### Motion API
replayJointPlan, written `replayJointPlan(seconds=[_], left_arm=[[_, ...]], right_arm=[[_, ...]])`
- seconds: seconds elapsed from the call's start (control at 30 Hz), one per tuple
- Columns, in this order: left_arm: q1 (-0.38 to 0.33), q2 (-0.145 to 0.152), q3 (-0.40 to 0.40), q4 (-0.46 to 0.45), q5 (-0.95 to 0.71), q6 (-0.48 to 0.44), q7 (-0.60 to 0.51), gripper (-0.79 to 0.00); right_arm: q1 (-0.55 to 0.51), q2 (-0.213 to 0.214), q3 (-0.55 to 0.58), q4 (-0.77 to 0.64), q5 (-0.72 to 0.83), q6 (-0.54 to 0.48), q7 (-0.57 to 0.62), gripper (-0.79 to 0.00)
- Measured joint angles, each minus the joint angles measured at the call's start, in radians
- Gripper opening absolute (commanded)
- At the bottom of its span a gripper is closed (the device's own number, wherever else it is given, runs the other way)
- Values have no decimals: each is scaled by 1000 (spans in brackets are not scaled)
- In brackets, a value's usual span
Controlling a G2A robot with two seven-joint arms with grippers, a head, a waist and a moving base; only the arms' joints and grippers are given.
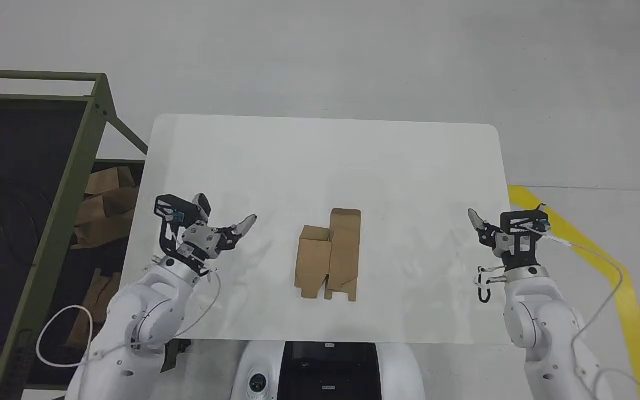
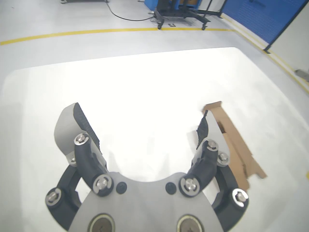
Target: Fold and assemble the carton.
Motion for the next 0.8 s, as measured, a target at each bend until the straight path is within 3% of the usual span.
replayJointPlan(seconds=[0.23, 0.6, 0.8], left_arm=[[38, 11, -51, -73, -189, -107, -180, 0], [39, 11, -53, -75, -181, -103, -186, 0], [12, 13, -28, -43, -365, -76, -303, 0]], right_arm=[[0, 0, 0, 0, 0, 0, 0, 0], [0, 0, 0, 0, 0, 0, 0, 0], [0, 0, 0, 0, 0, 0, 0, 0]])
